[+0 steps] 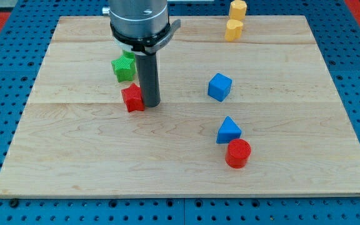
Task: Move the red circle to the bottom left of the red star
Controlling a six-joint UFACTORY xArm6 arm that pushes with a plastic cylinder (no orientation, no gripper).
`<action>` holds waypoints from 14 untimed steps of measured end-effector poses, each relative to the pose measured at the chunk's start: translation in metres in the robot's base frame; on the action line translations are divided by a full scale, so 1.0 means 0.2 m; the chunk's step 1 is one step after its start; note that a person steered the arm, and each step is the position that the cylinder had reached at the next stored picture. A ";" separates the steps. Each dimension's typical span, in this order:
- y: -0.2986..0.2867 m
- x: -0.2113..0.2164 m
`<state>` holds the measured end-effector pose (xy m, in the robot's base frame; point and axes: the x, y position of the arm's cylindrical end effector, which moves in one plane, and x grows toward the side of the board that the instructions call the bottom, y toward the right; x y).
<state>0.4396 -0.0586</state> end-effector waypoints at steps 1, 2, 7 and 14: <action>-0.03 0.00; -0.05 0.01; -0.09 0.02; 1.19 0.43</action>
<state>0.5257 0.1797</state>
